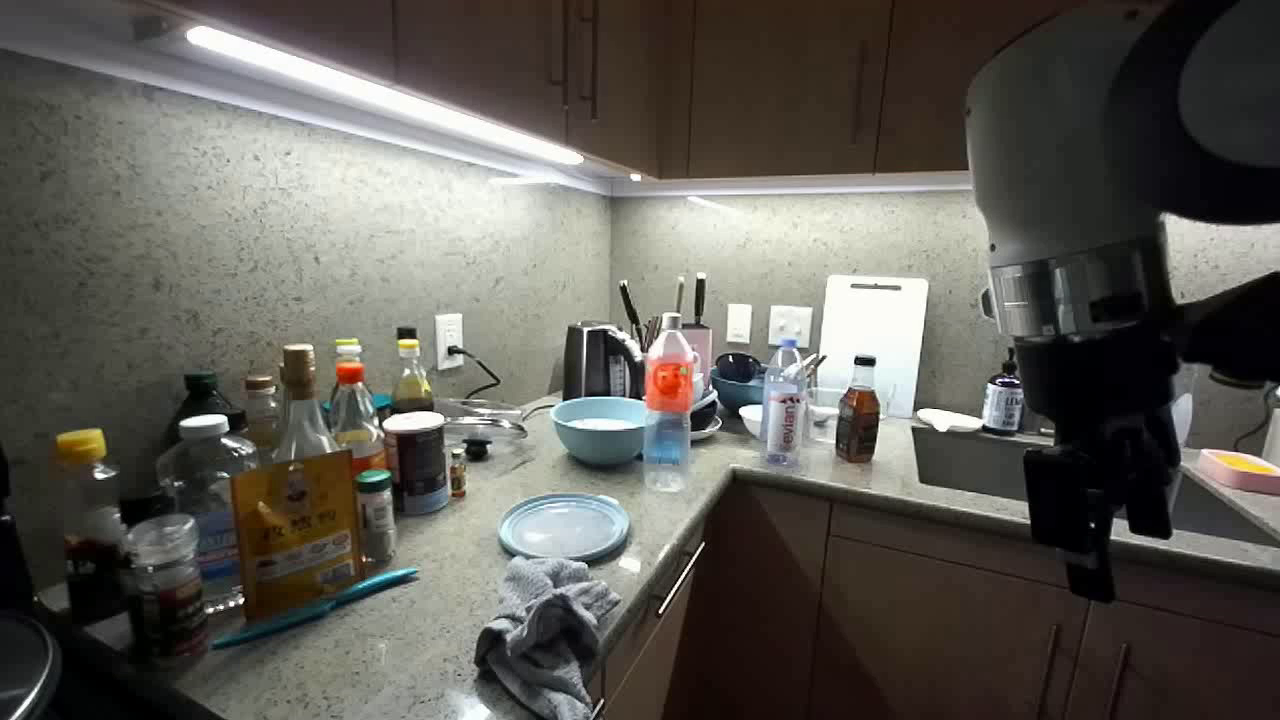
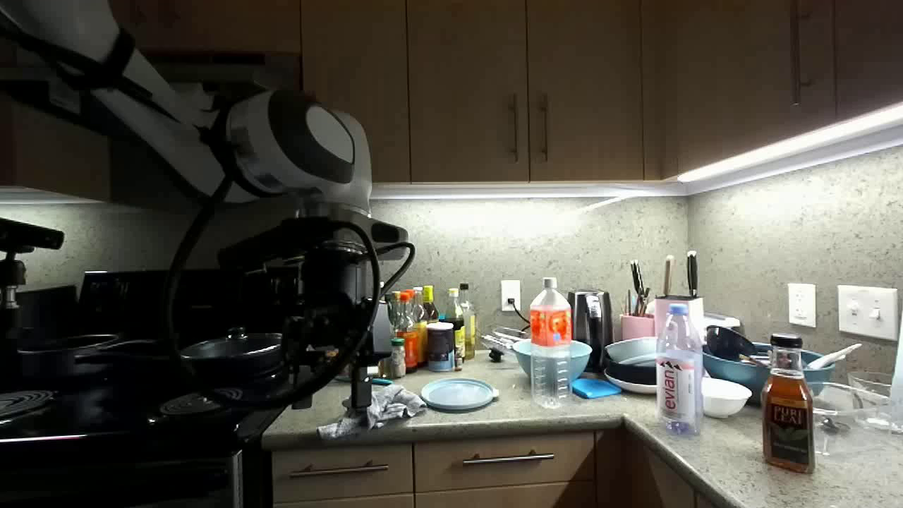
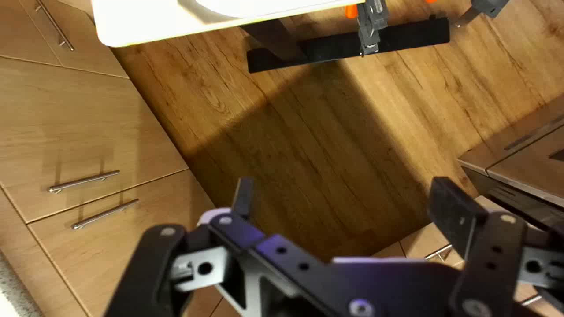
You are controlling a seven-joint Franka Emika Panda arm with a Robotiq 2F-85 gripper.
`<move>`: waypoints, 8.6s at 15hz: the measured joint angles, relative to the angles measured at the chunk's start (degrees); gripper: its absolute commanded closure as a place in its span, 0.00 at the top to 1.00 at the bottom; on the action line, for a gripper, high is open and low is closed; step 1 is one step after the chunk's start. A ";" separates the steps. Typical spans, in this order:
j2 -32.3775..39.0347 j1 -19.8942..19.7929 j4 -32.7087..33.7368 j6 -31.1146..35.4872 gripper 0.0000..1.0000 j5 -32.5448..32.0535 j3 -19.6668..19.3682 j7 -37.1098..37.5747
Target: Put the towel on the white lid, move the towel to the left and right
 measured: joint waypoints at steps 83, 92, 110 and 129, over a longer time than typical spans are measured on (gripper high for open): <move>65.83 17.83 53.98 43.00 0.99 -6.32 1.39 -31.21; 62.91 18.16 53.47 33.61 1.00 -9.62 -1.17 -29.10; 64.75 15.58 52.62 35.48 0.47 -6.91 1.58 -26.81; 64.15 30.97 58.66 46.14 0.03 -33.90 -17.83 -0.72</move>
